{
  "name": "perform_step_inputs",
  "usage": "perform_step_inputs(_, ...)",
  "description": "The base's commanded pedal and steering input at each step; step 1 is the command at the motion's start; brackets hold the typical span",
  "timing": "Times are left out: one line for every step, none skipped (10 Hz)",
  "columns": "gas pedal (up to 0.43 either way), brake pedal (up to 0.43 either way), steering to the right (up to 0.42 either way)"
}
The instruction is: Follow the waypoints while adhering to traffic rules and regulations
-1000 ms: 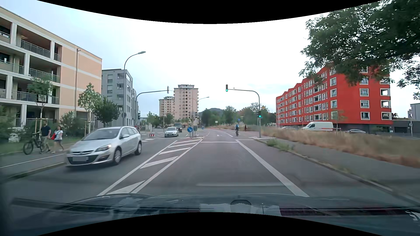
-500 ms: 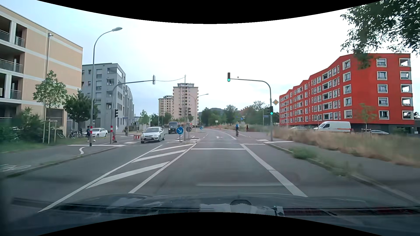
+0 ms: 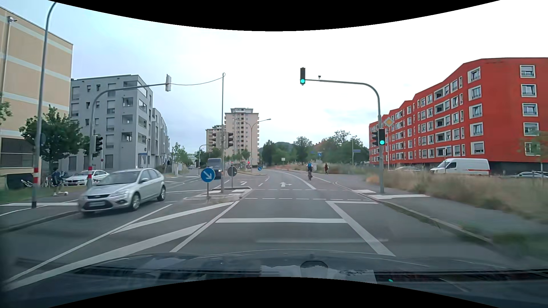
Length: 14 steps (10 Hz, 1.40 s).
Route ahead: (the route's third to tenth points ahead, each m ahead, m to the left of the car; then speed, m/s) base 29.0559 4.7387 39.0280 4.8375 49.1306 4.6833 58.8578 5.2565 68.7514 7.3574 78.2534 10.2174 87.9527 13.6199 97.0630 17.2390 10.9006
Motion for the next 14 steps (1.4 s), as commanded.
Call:
perform_step_inputs(0.11, 0.0, -0.006)
perform_step_inputs(0.11, 0.0, -0.006)
perform_step_inputs(0.11, 0.0, -0.005)
perform_step_inputs(0.11, 0.0, -0.005)
perform_step_inputs(0.11, 0.0, -0.005)
perform_step_inputs(0.11, 0.0, -0.005)
perform_step_inputs(0.11, 0.0, -0.005)
perform_step_inputs(0.11, 0.0, -0.006)
perform_step_inputs(0.11, 0.0, -0.006)
perform_step_inputs(0.098, 0.0, -0.01)
perform_step_inputs(0.087, 0.0, -0.015)
perform_step_inputs(0.087, 0.0, -0.021)
perform_step_inputs(0.087, 0.0, -0.022)
perform_step_inputs(0.079, 0.0, -0.021)
